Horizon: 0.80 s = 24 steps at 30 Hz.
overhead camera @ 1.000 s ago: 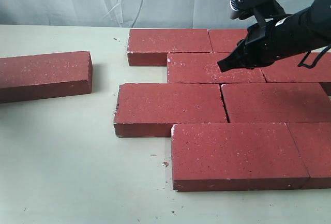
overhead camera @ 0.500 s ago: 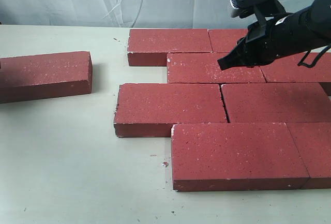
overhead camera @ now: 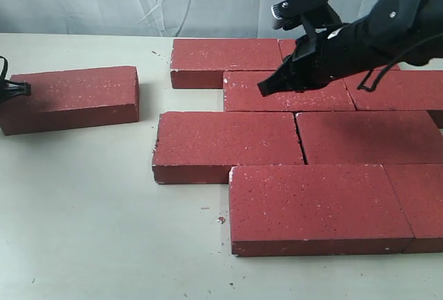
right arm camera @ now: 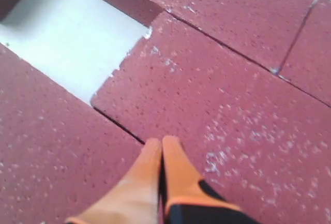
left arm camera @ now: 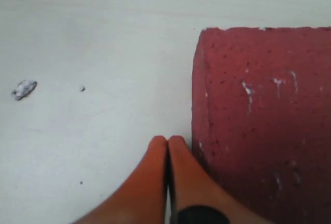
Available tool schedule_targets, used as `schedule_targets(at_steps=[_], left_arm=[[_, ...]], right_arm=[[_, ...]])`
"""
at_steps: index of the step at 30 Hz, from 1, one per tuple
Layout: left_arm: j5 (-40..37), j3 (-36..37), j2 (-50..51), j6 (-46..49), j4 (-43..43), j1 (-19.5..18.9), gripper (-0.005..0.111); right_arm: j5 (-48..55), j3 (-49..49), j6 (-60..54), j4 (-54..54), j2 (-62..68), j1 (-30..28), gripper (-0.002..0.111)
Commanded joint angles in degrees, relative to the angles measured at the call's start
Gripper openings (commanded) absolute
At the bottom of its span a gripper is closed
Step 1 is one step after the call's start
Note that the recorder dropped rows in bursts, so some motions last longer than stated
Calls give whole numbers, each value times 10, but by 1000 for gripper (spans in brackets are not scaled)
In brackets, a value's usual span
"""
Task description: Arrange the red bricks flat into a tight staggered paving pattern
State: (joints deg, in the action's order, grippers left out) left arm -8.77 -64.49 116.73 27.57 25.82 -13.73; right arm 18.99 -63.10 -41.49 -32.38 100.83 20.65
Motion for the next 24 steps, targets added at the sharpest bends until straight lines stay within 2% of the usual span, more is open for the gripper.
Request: schedule_targets(at_steps=[1,4,7,13,18,24], left_arm=[[11,-3,2,1,2,14,0],[8,-3,2,10,4,14,0],[-3,-3,2,14,5,14,0],[-17,-4,2,15,3,14,0],[-18,-5,2,15,3,14,0],[-45,-16,2,15,3,14,0]], right_arm=[[100,-129,16,-29,68,2,-1],[228,-246,28,-22,139,25,-1],[256,-308,54,4,173,42,-1],[302,-436,191,134,244,58,-1],[330,-487,193,141,285,58,-1],[304,-498,193,139,300,58,-1]])
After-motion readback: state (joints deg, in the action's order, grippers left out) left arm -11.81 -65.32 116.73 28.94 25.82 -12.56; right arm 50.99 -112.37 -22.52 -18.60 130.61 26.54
